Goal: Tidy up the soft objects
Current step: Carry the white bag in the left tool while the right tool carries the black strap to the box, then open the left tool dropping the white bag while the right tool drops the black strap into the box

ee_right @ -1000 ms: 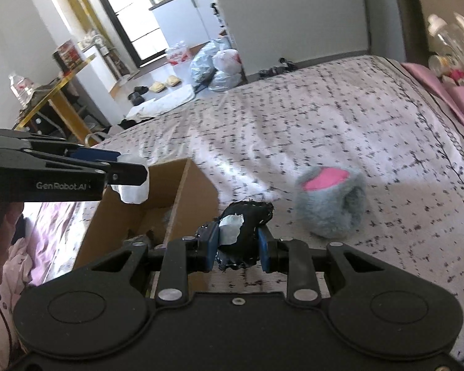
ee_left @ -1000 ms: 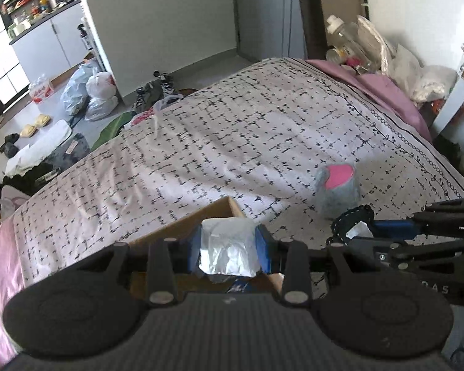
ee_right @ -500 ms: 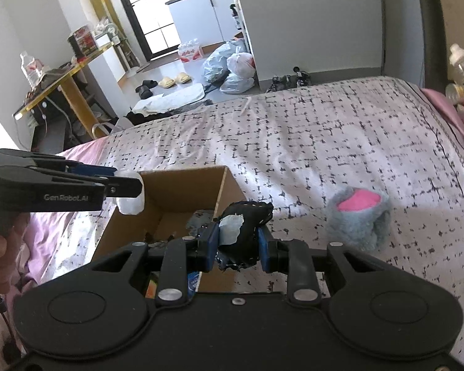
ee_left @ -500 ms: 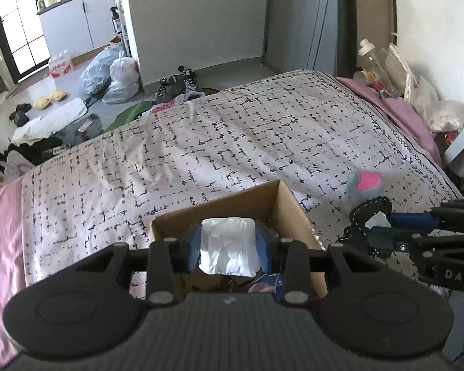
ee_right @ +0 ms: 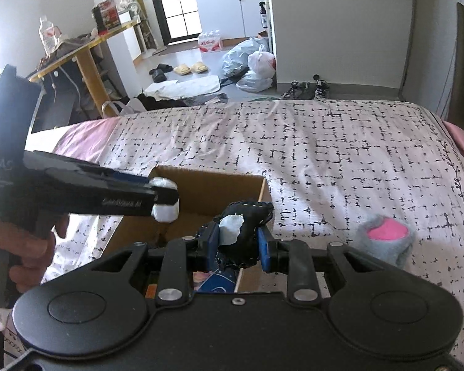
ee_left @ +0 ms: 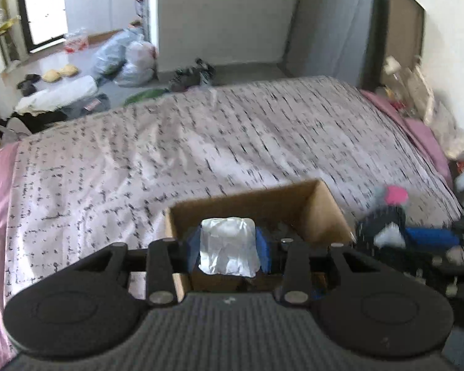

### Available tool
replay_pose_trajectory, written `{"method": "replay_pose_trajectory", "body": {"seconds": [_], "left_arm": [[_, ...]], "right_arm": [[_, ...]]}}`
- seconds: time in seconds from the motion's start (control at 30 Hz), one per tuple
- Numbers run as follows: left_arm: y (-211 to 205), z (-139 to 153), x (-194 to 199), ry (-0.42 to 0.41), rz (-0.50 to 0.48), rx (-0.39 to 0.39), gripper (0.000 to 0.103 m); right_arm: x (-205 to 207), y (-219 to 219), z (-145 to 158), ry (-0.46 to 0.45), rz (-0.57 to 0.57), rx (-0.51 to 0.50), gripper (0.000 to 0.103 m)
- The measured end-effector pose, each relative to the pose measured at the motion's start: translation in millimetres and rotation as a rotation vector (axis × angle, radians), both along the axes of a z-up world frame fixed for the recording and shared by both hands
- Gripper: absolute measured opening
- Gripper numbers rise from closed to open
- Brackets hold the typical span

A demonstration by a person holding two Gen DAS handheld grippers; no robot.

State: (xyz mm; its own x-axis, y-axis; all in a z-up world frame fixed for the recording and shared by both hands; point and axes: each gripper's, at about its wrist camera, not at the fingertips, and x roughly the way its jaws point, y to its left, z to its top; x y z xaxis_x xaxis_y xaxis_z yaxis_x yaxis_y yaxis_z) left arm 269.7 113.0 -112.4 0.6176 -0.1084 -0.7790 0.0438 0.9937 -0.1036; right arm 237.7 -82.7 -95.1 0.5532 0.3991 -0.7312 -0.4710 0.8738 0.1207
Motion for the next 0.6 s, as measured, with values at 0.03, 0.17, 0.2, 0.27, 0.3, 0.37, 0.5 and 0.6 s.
{"method": "replay_pose_trajectory", "body": {"seconds": [0.03, 0.17, 0.2, 0.27, 0.3, 0.37, 0.5, 0.6], "left_arm": [[1.0, 0.5, 0.6, -0.004, 0.009, -0.006, 0.040], [5.0, 3.2, 3.2, -0.004, 0.023, -0.021, 0.054], [6.8, 3.9, 2.7, -0.007, 0.031, -0.031, 0.056], [10.2, 5.1, 2.4, -0.007, 0.042, -0.054, 0.058], [11.8, 6.3, 1.2, -0.007, 0.049, -0.059, 0.059], [14.1, 8.0, -0.2, -0.011, 0.061, -0.056, 0.065], [19.4, 10.7, -5.6, -0.017, 0.096, -0.040, 0.070], [22.3, 11.8, -8.0, -0.002, 0.116, -0.029, 0.071]], "right_arm": [[0.1, 2.5, -1.9, 0.005, 0.000, -0.004, 0.027], [0.4, 14.7, -7.3, 0.014, 0.014, -0.018, 0.027], [-0.1, 17.2, -7.6, 0.014, 0.018, -0.018, 0.027], [-0.7, 22.6, -7.6, 0.013, 0.025, -0.020, 0.027], [-0.5, 25.3, -7.2, 0.011, 0.031, -0.021, 0.027], [0.4, 29.9, -6.5, 0.005, 0.039, -0.023, 0.027], [5.2, 35.6, -6.9, 0.007, 0.044, -0.015, 0.029], [5.5, 36.8, -6.0, -0.009, 0.055, 0.003, 0.046]]}}
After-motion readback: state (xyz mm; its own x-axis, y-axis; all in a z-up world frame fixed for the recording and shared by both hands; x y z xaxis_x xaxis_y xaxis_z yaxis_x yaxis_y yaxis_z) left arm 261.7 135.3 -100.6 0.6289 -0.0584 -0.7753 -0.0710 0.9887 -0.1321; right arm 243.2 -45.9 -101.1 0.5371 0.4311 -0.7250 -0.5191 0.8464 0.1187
